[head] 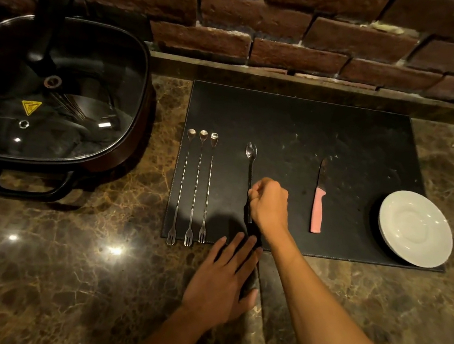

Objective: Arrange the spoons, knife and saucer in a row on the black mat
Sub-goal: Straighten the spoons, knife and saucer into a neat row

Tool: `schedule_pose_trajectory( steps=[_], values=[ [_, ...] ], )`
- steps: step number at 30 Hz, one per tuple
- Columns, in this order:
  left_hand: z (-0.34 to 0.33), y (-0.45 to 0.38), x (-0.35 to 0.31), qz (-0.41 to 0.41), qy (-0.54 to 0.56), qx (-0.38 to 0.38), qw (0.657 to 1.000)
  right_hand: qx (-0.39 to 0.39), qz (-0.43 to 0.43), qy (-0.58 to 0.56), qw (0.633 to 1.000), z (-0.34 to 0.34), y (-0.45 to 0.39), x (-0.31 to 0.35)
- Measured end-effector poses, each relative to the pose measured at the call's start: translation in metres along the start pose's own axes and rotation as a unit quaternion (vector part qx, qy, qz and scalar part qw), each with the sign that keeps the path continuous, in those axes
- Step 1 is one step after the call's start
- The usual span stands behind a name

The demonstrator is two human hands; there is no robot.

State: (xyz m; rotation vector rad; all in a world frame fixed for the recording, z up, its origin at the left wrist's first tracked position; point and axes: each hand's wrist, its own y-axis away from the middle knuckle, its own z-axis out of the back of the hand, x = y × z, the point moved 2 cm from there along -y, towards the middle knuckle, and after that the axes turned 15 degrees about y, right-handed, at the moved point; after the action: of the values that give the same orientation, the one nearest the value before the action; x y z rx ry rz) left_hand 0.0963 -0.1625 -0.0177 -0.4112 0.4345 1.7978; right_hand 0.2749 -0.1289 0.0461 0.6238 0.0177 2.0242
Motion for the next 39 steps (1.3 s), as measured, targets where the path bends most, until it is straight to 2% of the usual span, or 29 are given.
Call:
schedule_pose_trajectory(
  steps=[12, 34, 39],
  values=[
    [0.002, 0.002, -0.001, 0.005, 0.010, -0.001, 1.000, -0.016, 0.033, 0.071, 0.997, -0.006, 0.003, 0.006],
    [0.001, 0.001, -0.001, 0.000, 0.016, -0.011, 1.000, -0.008, 0.035, 0.046, 0.998, -0.008, 0.002, 0.002],
    [-0.002, 0.000, 0.000, -0.003, 0.010, -0.016, 1.000, -0.092, 0.028, 0.028, 0.995, 0.010, 0.000, -0.015]
  ],
)
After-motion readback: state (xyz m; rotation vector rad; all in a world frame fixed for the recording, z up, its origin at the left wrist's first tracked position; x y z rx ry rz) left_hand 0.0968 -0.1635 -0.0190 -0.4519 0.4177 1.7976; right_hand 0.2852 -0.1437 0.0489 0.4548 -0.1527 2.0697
